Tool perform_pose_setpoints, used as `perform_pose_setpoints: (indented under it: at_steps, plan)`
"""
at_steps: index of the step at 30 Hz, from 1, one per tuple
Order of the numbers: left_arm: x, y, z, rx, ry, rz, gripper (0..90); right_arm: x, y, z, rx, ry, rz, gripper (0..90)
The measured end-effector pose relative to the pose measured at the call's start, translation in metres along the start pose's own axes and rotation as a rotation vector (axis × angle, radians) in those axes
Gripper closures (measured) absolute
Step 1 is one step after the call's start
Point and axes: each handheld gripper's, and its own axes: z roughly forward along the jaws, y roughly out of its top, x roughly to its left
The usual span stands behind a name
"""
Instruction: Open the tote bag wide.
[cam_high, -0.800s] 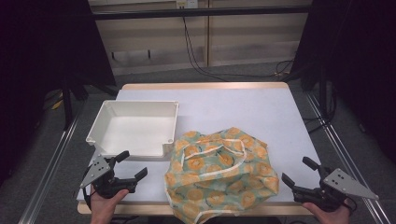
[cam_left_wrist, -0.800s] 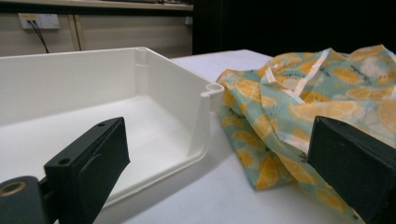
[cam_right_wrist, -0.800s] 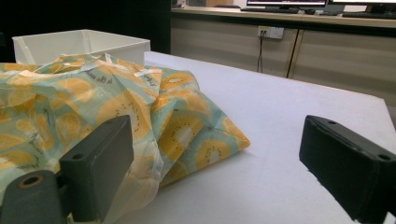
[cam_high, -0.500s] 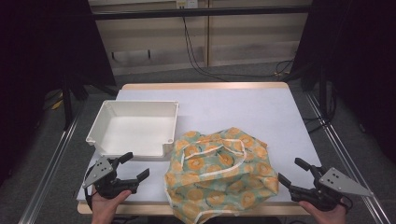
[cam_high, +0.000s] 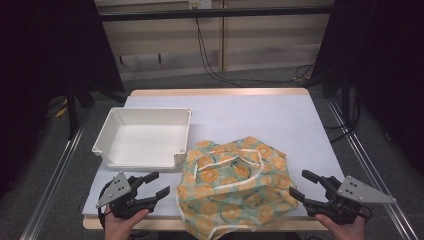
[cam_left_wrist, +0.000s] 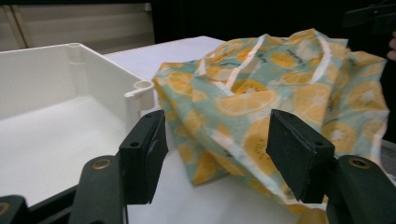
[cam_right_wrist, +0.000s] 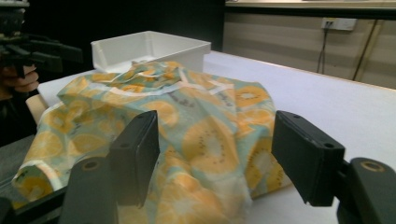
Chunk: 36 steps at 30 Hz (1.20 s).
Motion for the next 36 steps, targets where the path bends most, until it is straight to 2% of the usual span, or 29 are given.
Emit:
perform_pose_setpoints:
  at_steps: [1,2,3,5,9,10,11,15,19,23,24,28,31,36]
  plan:
    - [-0.001,0.001,0.0,0.001,-0.008,0.002,41.0,0.002,0.002,0.004,0.006,0.027,-0.004,33.5]
    - [-0.002,0.001,0.0,0.006,-0.015,0.011,41.0,0.002,0.002,0.004,0.006,0.027,-0.004,33.5]
    - [-0.004,0.002,0.001,0.004,-0.024,-0.005,41.5,0.003,0.004,0.005,0.012,0.037,-0.008,34.2]
    - [-0.006,0.003,0.001,0.003,-0.04,-0.008,44.4,0.006,0.005,0.01,0.019,0.064,-0.006,34.3]
    - [-0.013,0.006,-0.001,0.008,-0.07,0.0,51.9,0.01,0.009,0.02,0.033,0.108,-0.004,34.2]
    - [-0.014,0.006,-0.002,0.01,-0.072,0.016,52.6,0.011,0.011,0.022,0.035,0.111,-0.006,34.1]
    - [-0.017,0.006,-0.002,0.004,-0.087,0.004,54.5,0.012,0.012,0.025,0.038,0.123,-0.012,34.2]
    - [-0.024,0.009,0.0,0.016,-0.113,0.022,60.2,0.015,0.019,0.036,0.063,0.149,-0.036,33.6]
    - [-0.033,0.01,0.007,0.043,-0.164,0.053,64.4,0.018,0.023,0.047,0.095,0.185,-0.071,33.2]
    - [-0.038,0.01,0.014,0.057,-0.215,0.057,69.1,0.02,0.02,0.055,0.12,0.197,-0.078,32.7]
    - [-0.038,0.01,0.014,0.068,-0.211,0.071,69.6,0.02,0.019,0.057,0.134,0.193,-0.077,32.7]
    - [-0.041,0.008,0.018,0.073,-0.237,0.063,69.9,0.018,0.015,0.065,0.161,0.193,-0.088,31.8]
    - [-0.044,0.009,0.021,0.089,-0.251,0.074,69.2,0.016,0.012,0.073,0.185,0.196,-0.097,30.7]
    - [-0.051,0.013,0.029,0.083,-0.282,0.076,65.5,0.012,0.009,0.087,0.243,0.188,-0.117,31.7]
